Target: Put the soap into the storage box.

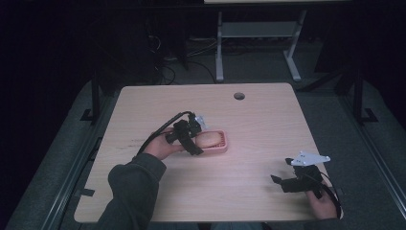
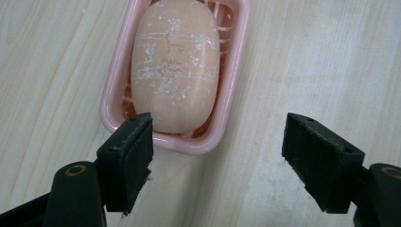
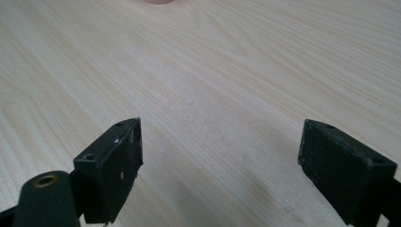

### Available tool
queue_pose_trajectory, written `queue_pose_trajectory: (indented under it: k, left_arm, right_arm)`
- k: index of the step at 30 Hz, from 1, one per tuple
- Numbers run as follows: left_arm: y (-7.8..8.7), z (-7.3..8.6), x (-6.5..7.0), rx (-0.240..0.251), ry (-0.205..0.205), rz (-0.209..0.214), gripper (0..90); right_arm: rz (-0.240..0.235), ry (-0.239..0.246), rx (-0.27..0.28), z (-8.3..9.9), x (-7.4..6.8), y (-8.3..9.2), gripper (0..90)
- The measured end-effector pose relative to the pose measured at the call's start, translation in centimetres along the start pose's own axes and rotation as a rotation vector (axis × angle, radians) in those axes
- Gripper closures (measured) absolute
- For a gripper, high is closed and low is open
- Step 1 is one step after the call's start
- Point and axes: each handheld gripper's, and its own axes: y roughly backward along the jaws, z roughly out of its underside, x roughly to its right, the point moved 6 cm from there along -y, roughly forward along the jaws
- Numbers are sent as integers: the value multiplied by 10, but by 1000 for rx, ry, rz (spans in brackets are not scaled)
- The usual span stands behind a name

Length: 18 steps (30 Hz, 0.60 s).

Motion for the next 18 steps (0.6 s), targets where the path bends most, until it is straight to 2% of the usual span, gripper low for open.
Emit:
queue_pose_trajectory:
  k: [3, 9, 13, 18]
  left_arm:
    - [3, 2, 3, 16, -6, 1, 252]
    - [4, 8, 8, 15, -15, 2, 251]
    - [3, 14, 13, -7, -26, 7, 248]
    - [2, 25, 14, -1, -3, 17, 247]
  right_arm:
    - [0, -6, -1, 0, 0, 0, 141]
    - [3, -3, -3, 0, 1, 0, 141]
    - [4, -6, -3, 1, 2, 0, 141]
    - [10, -10, 0, 0, 2, 1, 142]
